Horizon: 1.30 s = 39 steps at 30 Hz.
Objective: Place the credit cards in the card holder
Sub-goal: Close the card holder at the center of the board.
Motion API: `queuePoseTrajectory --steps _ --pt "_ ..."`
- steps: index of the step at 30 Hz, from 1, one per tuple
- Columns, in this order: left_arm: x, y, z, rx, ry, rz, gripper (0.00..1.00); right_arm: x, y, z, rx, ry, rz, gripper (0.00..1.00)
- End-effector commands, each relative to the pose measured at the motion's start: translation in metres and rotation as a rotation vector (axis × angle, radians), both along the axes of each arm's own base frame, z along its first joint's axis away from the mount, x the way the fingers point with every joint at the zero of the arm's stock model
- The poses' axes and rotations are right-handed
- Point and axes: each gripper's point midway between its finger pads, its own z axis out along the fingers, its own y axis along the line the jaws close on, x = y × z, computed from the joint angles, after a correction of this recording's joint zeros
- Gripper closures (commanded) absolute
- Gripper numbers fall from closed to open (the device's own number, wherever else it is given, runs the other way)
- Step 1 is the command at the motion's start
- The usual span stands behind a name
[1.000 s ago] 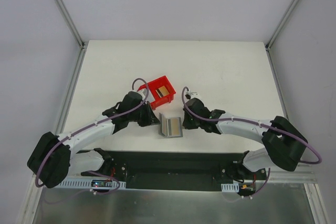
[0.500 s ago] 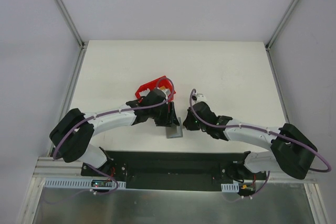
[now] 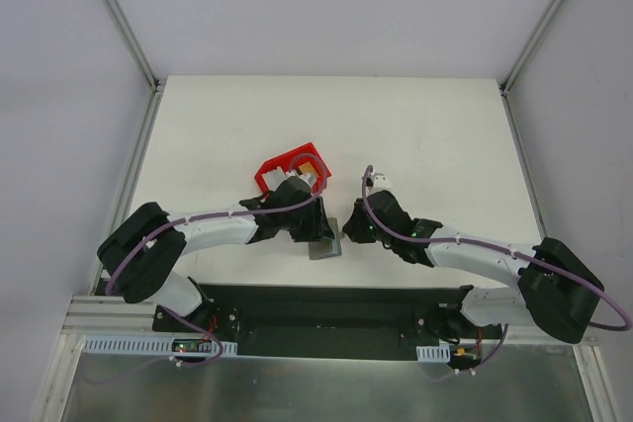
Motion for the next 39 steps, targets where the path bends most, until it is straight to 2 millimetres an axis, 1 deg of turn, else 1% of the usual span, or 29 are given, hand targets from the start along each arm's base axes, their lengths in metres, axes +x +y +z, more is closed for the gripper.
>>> queuePoseTrajectory --steps 1,4,6,7,10,12,14,15,17,18,19,20,22,23,25,27,31,34,37,39 --pt "-0.003 0.013 -0.021 0.065 -0.005 0.045 0.57 0.009 0.007 0.017 0.051 -0.052 -0.007 0.94" --pt "-0.002 0.012 -0.013 0.060 -0.055 0.045 0.55 0.007 0.005 0.015 0.045 -0.046 -0.006 0.94" --pt "-0.002 0.014 -0.018 0.077 -0.058 0.044 0.55 0.007 0.005 0.014 0.043 -0.042 -0.006 0.94" --pt "-0.003 0.015 -0.022 0.088 -0.049 0.047 0.57 0.007 0.006 0.015 0.048 -0.044 -0.001 0.94" --pt "-0.005 0.018 -0.032 0.108 -0.018 0.073 0.59 0.005 0.008 0.016 0.047 -0.046 0.013 0.94" --pt "-0.004 0.020 -0.036 0.122 -0.016 0.092 0.68 0.003 0.011 0.017 0.050 -0.045 0.035 0.94" --pt "-0.005 0.024 -0.040 0.131 -0.005 0.117 0.80 0.000 0.017 0.017 0.050 -0.033 0.073 0.93" --pt "-0.002 0.028 -0.041 0.145 -0.021 0.142 0.84 -0.002 0.021 0.015 0.051 -0.023 0.089 0.93" --pt "0.000 0.028 -0.041 0.152 -0.035 0.140 0.90 -0.002 0.030 0.014 0.055 -0.012 0.130 0.93" --pt "0.000 0.028 -0.041 0.154 -0.038 0.135 0.94 -0.004 0.034 0.013 0.049 0.000 0.148 0.93" --pt "0.001 0.027 -0.042 0.154 -0.041 0.132 0.98 -0.005 0.036 0.007 0.032 0.023 0.157 0.93" --pt "0.002 0.026 -0.041 0.151 -0.047 0.129 0.99 -0.003 0.039 0.003 0.018 0.038 0.159 0.93" --pt "0.003 0.025 -0.040 0.149 -0.055 0.120 0.99 -0.002 0.043 -0.002 0.010 0.046 0.164 0.93" --pt "0.003 0.024 -0.040 0.151 -0.059 0.111 0.99 -0.007 0.048 -0.003 0.026 0.069 0.196 0.93" --pt "0.003 0.023 -0.039 0.149 -0.062 0.101 0.99 -0.008 0.052 -0.010 0.016 0.095 0.209 0.93" --pt "0.002 0.024 -0.037 0.146 -0.073 0.092 0.98 -0.009 0.051 -0.017 -0.006 0.121 0.200 0.93" --pt "0.003 0.029 -0.026 0.140 -0.126 0.078 0.86 -0.012 0.044 -0.036 -0.040 0.170 0.170 0.93" --pt "0.002 0.031 -0.016 0.122 -0.167 0.053 0.78 -0.013 0.040 -0.042 -0.059 0.183 0.155 0.93" --pt "0.000 0.034 -0.009 0.112 -0.194 0.034 0.77 -0.014 0.038 -0.046 -0.072 0.196 0.150 0.93" --pt "0.001 0.040 -0.008 0.127 -0.209 0.046 0.78 -0.015 0.038 -0.049 -0.079 0.202 0.149 0.94"
